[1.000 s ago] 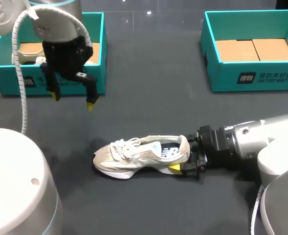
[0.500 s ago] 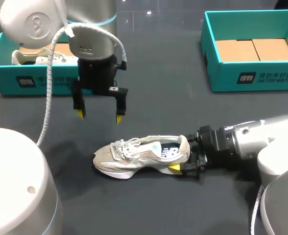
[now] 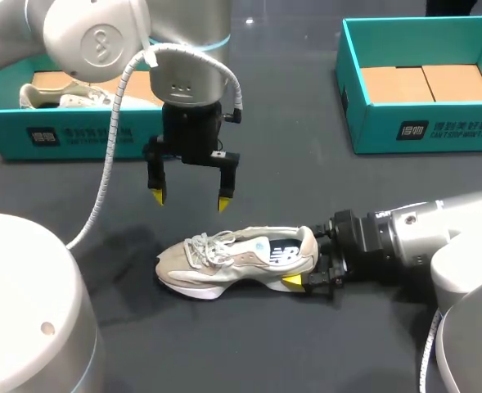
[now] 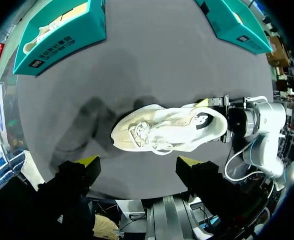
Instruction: Take the shoe out of the shoebox, open the shoe tongue, remove and reinsert the insole, then place the shoe into the shoebox
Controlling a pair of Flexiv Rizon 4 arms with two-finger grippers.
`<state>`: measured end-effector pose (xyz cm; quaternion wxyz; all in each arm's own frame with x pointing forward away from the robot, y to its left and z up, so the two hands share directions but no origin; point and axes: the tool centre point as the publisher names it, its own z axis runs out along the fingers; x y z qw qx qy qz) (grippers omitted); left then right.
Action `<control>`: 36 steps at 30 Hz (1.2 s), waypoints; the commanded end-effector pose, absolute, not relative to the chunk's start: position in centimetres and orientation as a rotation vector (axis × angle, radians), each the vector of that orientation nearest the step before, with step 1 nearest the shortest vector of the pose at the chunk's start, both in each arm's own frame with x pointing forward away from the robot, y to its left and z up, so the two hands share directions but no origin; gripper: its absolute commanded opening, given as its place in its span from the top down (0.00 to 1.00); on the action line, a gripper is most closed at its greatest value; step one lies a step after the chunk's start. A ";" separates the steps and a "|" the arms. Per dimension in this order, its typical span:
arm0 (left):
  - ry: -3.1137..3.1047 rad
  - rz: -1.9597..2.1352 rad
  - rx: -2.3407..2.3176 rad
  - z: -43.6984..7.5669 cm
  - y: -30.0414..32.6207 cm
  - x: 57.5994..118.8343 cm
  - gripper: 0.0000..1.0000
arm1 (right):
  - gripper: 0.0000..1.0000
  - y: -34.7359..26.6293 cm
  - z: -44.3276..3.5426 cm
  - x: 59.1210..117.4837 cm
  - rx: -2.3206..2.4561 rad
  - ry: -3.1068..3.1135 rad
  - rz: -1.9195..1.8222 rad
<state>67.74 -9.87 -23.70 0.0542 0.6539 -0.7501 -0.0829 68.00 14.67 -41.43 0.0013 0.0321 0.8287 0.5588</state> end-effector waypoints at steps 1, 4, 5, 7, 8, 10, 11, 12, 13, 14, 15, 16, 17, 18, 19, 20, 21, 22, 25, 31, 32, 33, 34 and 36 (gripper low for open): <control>-2.205 -0.311 2.014 -24.8 -11.4 68.2 0.00 | 1.00 14.8 -41.4 67.8 0.102 2.606 1.747; -2.195 -0.336 2.018 -25.4 -13.0 68.0 0.00 | 1.00 14.8 -41.4 67.8 0.102 2.606 1.747; -2.195 -0.348 2.008 -25.5 -13.4 67.9 0.00 | 1.00 14.8 -41.4 67.8 0.102 2.606 1.747; -2.196 -0.370 2.036 -25.8 -14.3 67.7 0.00 | 1.00 14.8 -41.4 67.8 0.102 2.606 1.747; -2.193 -0.396 2.014 -25.9 -14.7 67.6 0.00 | 1.00 14.8 -41.4 67.8 0.102 2.606 1.747; -2.183 -0.413 2.051 -26.1 -15.3 67.4 0.00 | 1.00 14.8 -41.4 67.8 0.102 2.606 1.747; -2.179 -0.431 2.046 -26.2 -15.6 67.2 0.00 | 1.00 14.8 -41.4 67.8 0.102 2.606 1.747; -2.174 -0.434 2.052 -26.3 -15.9 66.9 0.00 | 1.00 14.8 -41.4 67.8 0.102 2.606 1.747; -2.158 -0.446 2.075 -26.4 -16.2 66.7 0.00 | 1.00 14.8 -41.4 67.8 0.102 2.606 1.747; -2.151 -0.447 2.092 -26.4 -16.4 66.5 0.00 | 1.00 14.8 -41.4 67.8 0.102 2.606 1.747; -2.139 -0.452 2.098 -26.5 -16.6 66.3 0.00 | 1.00 14.8 -41.4 67.8 0.102 2.606 1.747; -2.119 -0.462 2.116 -26.6 -16.8 66.1 0.00 | 1.00 14.8 -41.4 67.8 0.102 2.606 1.747; -2.101 -0.477 2.126 -26.7 -17.0 65.9 0.00 | 1.00 14.8 -41.4 67.8 0.102 2.606 1.747; -2.091 -0.487 2.133 -26.7 -17.2 65.6 0.00 | 1.00 14.8 -41.4 67.8 0.102 2.606 1.747; -2.097 -0.509 2.148 -26.7 -17.3 65.5 0.00 | 1.00 14.8 -41.4 67.8 0.102 2.606 1.747; -2.097 -0.509 2.148 -26.7 -17.3 65.5 0.00 | 1.00 14.8 -41.4 67.8 0.102 2.606 1.747; -2.097 -0.509 2.148 -26.7 -17.3 65.5 0.00 | 1.00 14.8 -41.4 67.8 0.102 2.606 1.747; -2.097 -0.509 2.148 -26.7 -17.3 65.5 0.00 | 1.00 14.8 -41.4 67.8 0.102 2.606 1.747; -2.097 -0.509 2.148 -26.7 -17.3 65.5 0.00 | 1.00 14.8 -41.4 67.8 0.102 2.606 1.747; -2.072 -0.519 2.183 -27.0 -17.6 65.5 0.00 | 1.00 14.8 -41.4 67.8 0.102 2.606 1.747; -2.057 -0.520 2.247 -27.3 -18.0 65.5 0.00 | 1.00 14.8 -41.4 67.8 0.102 2.606 1.747; -2.048 -0.515 2.252 -27.5 -18.3 65.5 0.00 | 1.00 14.8 -41.4 67.8 0.102 2.606 1.747; -2.034 -0.510 2.268 -27.7 -18.5 65.6 0.00 | 1.00 14.8 -41.4 67.8 0.102 2.606 1.747; -2.020 -0.494 2.309 -28.1 -18.9 65.8 0.00 | 1.00 14.8 -41.4 67.8 0.102 2.606 1.747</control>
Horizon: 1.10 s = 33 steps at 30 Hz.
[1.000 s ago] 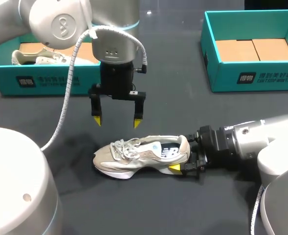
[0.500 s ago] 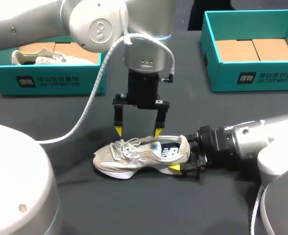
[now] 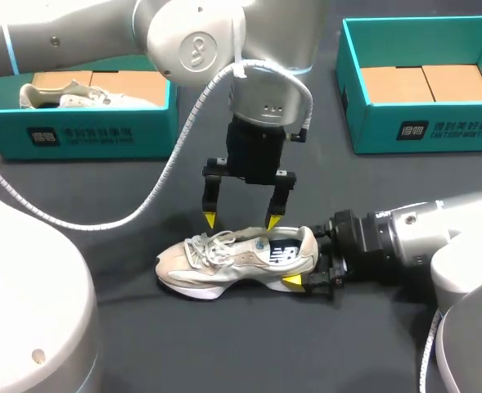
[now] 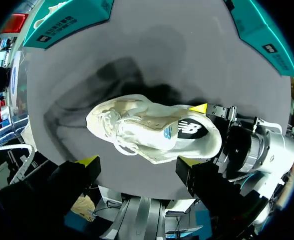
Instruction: Take the shoe out of the shoebox, open the shoe tongue, remove and reinsert the insole, then place the shoe into the shoebox
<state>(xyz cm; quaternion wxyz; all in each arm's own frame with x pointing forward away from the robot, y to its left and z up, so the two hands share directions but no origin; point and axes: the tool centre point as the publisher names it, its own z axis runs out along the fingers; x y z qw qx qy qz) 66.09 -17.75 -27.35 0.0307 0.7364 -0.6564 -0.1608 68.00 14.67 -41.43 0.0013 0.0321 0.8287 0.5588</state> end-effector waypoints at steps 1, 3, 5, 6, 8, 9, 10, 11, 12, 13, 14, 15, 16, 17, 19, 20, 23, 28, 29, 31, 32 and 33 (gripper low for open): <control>-2.017 -0.499 2.309 -28.2 -19.0 65.9 0.00 | 1.00 14.8 -41.4 67.8 0.102 2.606 1.747; -1.995 -0.514 2.340 -28.5 -19.4 66.0 0.00 | 1.00 14.8 -41.4 67.8 0.102 2.606 1.747; -1.993 -0.521 2.356 -28.9 -19.7 66.0 0.00 | 1.00 14.8 -41.4 67.8 0.102 2.606 1.747; -1.989 -0.535 2.366 -29.1 -19.8 66.0 0.00 | 1.00 14.8 -41.4 67.8 0.102 2.606 1.747; -1.991 -0.542 2.378 -29.5 -20.1 66.0 0.01 | 1.00 14.8 -41.4 67.8 0.102 2.606 1.747; -1.993 -0.555 2.379 -29.7 -20.2 66.0 0.10 | 1.00 14.8 -41.4 67.8 0.102 2.606 1.747; -1.998 -0.562 2.384 -30.0 -20.3 66.0 0.13 | 1.00 14.8 -41.4 67.8 0.102 2.606 1.747; -2.007 -0.574 2.380 -30.2 -20.4 66.0 0.13 | 1.00 14.8 -41.4 67.8 0.102 2.606 1.747; -2.009 -0.582 2.380 -30.4 -20.5 66.0 0.11 | 1.00 14.8 -41.4 67.8 0.102 2.606 1.747; -2.011 -0.589 2.380 -30.6 -20.6 66.0 0.08 | 1.00 14.8 -41.4 67.8 0.102 2.606 1.747; -2.014 -0.602 2.370 -30.8 -20.7 66.1 0.05 | 1.00 14.8 -41.4 67.8 0.102 2.606 1.747; -2.015 -0.610 2.374 -31.1 -20.8 66.1 0.02 | 1.00 14.8 -41.4 67.8 0.102 2.606 1.747; -2.018 -0.617 2.374 -31.3 -20.9 66.1 0.00 | 1.00 14.8 -41.4 67.8 0.102 2.606 1.747; -2.022 -0.626 2.373 -31.5 -21.0 66.1 0.02 | 1.00 14.8 -41.4 67.8 0.102 2.606 1.747; -2.032 -0.645 2.369 -31.9 -21.2 66.0 0.03 | 1.00 14.8 -41.4 67.8 0.102 2.606 1.747; -2.034 -0.653 2.373 -32.2 -21.3 65.9 0.04 | 1.00 14.8 -41.4 67.8 0.102 2.606 1.747; -2.043 -0.678 2.372 -32.8 -21.5 65.8 0.11 | 1.00 14.8 -41.4 67.8 0.102 2.606 1.747; -2.052 -0.712 2.365 -33.7 -21.4 65.5 0.14 | 1.00 14.8 -41.4 67.8 0.102 2.606 1.747; -2.055 -0.719 2.366 -33.9 -21.4 65.4 0.14 | 1.00 14.8 -41.4 67.8 0.102 2.606 1.747; -2.056 -0.726 2.378 -34.3 -21.5 65.3 0.16 | 1.00 14.8 -41.4 67.8 0.102 2.606 1.747; -2.059 -0.734 2.380 -34.5 -21.5 65.2 0.17 | 1.00 14.8 -41.4 67.8 0.102 2.606 1.747; -2.060 -0.739 2.382 -34.7 -21.5 65.2 0.21 | 1.00 14.8 -41.4 67.8 0.102 2.606 1.747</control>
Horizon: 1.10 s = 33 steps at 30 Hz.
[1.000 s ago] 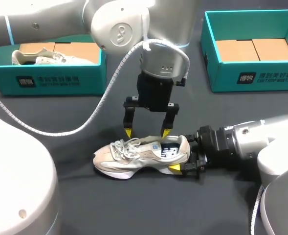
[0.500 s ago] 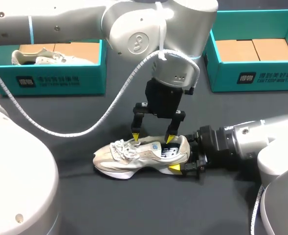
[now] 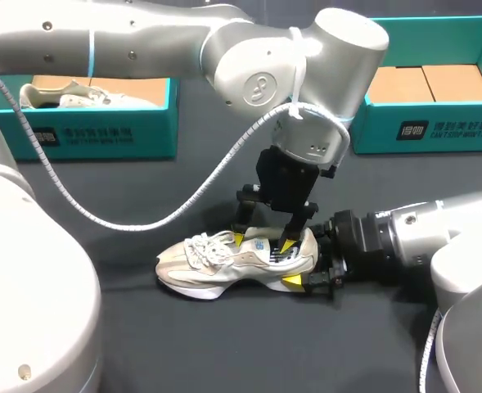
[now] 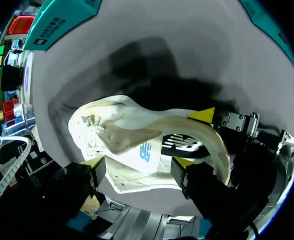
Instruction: Take the shoe out of the shoebox, open the shoe tongue, remove and reinsert the insole, then place the shoe into the shoebox
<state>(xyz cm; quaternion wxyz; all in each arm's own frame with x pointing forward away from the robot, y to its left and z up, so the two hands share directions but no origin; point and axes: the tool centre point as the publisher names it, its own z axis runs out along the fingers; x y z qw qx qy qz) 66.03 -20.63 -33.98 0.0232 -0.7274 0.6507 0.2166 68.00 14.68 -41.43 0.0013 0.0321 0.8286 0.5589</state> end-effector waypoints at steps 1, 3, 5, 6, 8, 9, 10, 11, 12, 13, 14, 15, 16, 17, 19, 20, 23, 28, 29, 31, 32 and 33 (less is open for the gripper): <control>1.939 0.702 -2.241 -34.8 -21.5 65.2 0.26 | 1.00 14.8 -41.4 67.8 0.102 2.606 1.747; 1.932 0.706 -2.240 -35.1 -21.6 65.3 0.30 | 1.00 14.8 -41.4 67.8 0.102 2.606 1.747; 1.929 0.704 -2.239 -35.2 -21.7 65.3 0.29 | 1.00 14.8 -41.4 67.8 0.102 2.606 1.747; 1.919 0.694 -2.237 -35.2 -21.7 65.4 0.30 | 1.00 14.8 -41.4 67.8 0.102 2.606 1.747; 1.903 0.687 -2.232 -35.2 -21.9 65.5 0.31 | 1.00 14.8 -41.4 67.8 0.102 2.606 1.747; 1.899 0.685 -2.229 -35.2 -22.0 65.6 0.30 | 1.00 14.8 -41.4 67.8 0.102 2.606 1.747; 1.898 0.685 -2.225 -35.2 -22.0 65.7 0.29 | 1.00 14.8 -41.4 67.8 0.102 2.606 1.747; 1.890 0.684 -2.218 -35.2 -22.1 65.7 0.27 | 1.00 14.8 -41.4 67.8 0.102 2.606 1.747; 1.886 0.690 -2.212 -35.2 -22.2 65.8 0.25 | 1.00 14.8 -41.4 67.8 0.102 2.606 1.747; 1.887 0.706 -2.201 -35.3 -22.2 65.9 0.25 | 1.00 14.8 -41.4 67.8 0.102 2.606 1.747; 1.876 0.707 -2.201 -35.4 -22.2 66.0 0.26 | 1.00 14.8 -41.4 67.8 0.102 2.606 1.747; 1.876 0.730 -2.196 -35.5 -22.2 66.0 0.26 | 1.00 14.8 -41.4 67.8 0.102 2.606 1.747; 1.871 0.745 -2.192 -35.6 -22.1 66.1 0.27 | 1.00 14.8 -41.4 67.8 0.102 2.606 1.747; 1.860 0.748 -2.193 -35.8 -22.0 66.1 0.26 | 1.00 14.8 -41.4 67.8 0.102 2.606 1.747; 1.859 0.768 -2.184 -36.0 -21.8 66.0 0.27 | 1.00 14.8 -41.4 67.8 0.102 2.606 1.747; 1.854 0.775 -2.181 -36.0 -21.7 65.9 0.27 | 1.00 14.8 -41.4 67.8 0.102 2.606 1.747; 1.851 0.784 -2.175 -35.9 -20.9 65.5 0.29 | 1.00 14.8 -41.4 67.8 0.102 2.606 1.747; 1.842 0.805 -2.177 -35.9 -19.8 65.2 0.35 | 1.00 14.8 -41.4 67.8 0.102 2.606 1.747; 1.841 0.807 -2.178 -35.9 -19.7 65.2 0.36 | 1.00 14.8 -41.4 67.8 0.102 2.606 1.747; 1.836 0.814 -2.181 -36.0 -19.4 65.1 0.37 | 1.00 14.8 -41.4 67.8 0.102 2.606 1.747; 1.835 0.816 -2.182 -36.0 -19.2 65.1 0.37 | 1.00 14.8 -41.4 67.8 0.102 2.606 1.747; 1.836 0.818 -2.181 -35.9 -19.1 65.0 0.37 | 1.00 14.8 -41.4 67.8 0.102 2.606 1.747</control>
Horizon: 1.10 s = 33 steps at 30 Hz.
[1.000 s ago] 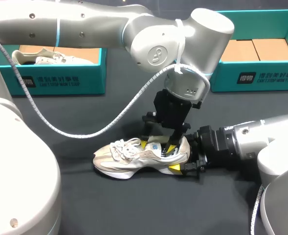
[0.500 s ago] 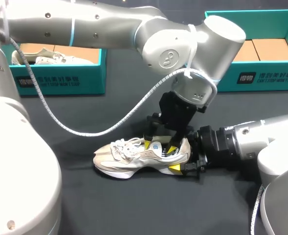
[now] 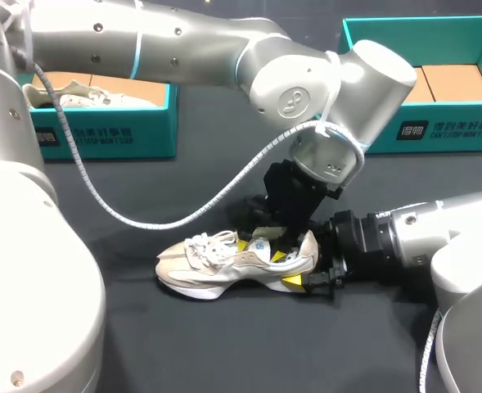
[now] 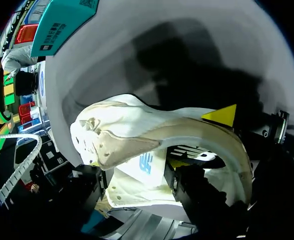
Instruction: Take the shoe out of the shoebox, open the shoe tongue, remove and reinsert the insole, then place the shoe into the shoebox
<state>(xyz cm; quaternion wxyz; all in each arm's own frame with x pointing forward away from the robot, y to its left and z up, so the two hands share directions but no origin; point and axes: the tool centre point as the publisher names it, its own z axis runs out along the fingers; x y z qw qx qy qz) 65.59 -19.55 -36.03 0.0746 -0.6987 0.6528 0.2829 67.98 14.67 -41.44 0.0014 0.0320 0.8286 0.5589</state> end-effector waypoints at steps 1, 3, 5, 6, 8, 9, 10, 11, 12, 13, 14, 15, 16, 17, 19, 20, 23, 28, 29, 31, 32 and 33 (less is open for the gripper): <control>1.836 0.820 -2.181 -35.9 -19.0 65.0 0.37 | 1.00 14.8 -41.4 67.8 0.102 2.606 1.747; 1.833 0.823 -2.179 -35.8 -18.7 65.0 0.38 | 1.00 14.8 -41.4 67.8 0.102 2.606 1.747; 1.829 0.828 -2.175 -35.6 -18.4 65.0 0.38 | 1.00 14.8 -41.4 67.8 0.102 2.606 1.747; 1.827 0.834 -2.172 -35.5 -18.3 65.0 0.38 | 1.00 14.8 -41.4 67.8 0.102 2.606 1.747; 1.820 0.839 -2.170 -35.4 -18.1 65.0 0.43 | 1.00 14.8 -41.4 67.8 0.102 2.606 1.747; 1.818 0.839 -2.170 -35.3 -18.0 65.1 0.45 | 1.00 14.8 -41.4 67.8 0.102 2.606 1.747; 1.818 0.839 -2.170 -35.2 -17.9 65.1 0.45 | 1.00 14.8 -41.4 67.8 0.102 2.606 1.747; 1.817 0.839 -2.171 -35.1 -17.8 65.2 0.47 | 1.00 14.8 -41.4 67.8 0.102 2.606 1.747; 1.814 0.837 -2.173 -35.1 -17.8 65.2 0.48 | 1.00 14.8 -41.4 67.8 0.102 2.606 1.747; 1.813 0.836 -2.173 -35.0 -17.8 65.2 0.48 | 1.00 14.8 -41.4 67.8 0.102 2.606 1.747; 1.813 0.834 -2.174 -34.9 -17.7 65.2 0.48 | 1.00 14.8 -41.4 67.8 0.102 2.606 1.747; 1.815 0.833 -2.174 -34.8 -17.7 65.2 0.49 | 1.00 14.8 -41.4 67.8 0.102 2.606 1.747; 1.816 0.831 -2.174 -34.7 -17.8 65.2 0.49 | 1.00 14.8 -41.4 67.8 0.102 2.606 1.747; 1.818 0.829 -2.174 -34.6 -17.8 65.2 0.49 | 1.00 14.8 -41.4 67.8 0.102 2.606 1.747; 1.830 0.829 -2.170 -34.4 -18.0 65.3 0.50 | 1.00 14.8 -41.4 67.8 0.102 2.606 1.747; 1.831 0.828 -2.165 -34.3 -18.1 65.4 0.49 | 1.00 14.8 -41.4 67.8 0.102 2.606 1.747; 1.831 0.840 -2.151 -34.3 -18.4 65.7 0.50 | 1.00 14.8 -41.4 67.8 0.102 2.606 1.747; 1.862 0.891 -2.121 -34.5 -18.8 66.2 0.50 | 1.00 14.8 -41.4 67.8 0.102 2.606 1.747; 1.868 0.900 -2.114 -34.6 -18.9 66.3 0.51 | 1.00 14.8 -41.4 67.8 0.102 2.606 1.747; 1.874 0.924 -2.104 -34.8 -19.2 66.4 0.51 | 1.00 14.8 -41.4 67.8 0.102 2.606 1.747; 1.873 0.925 -2.105 -34.9 -19.3 66.5 0.51 | 1.00 14.8 -41.4 67.8 0.102 2.606 1.747; 1.870 0.935 -2.103 -35.1 -19.4 66.5 0.52 | 1.00 14.8 -41.4 67.8 0.102 2.606 1.747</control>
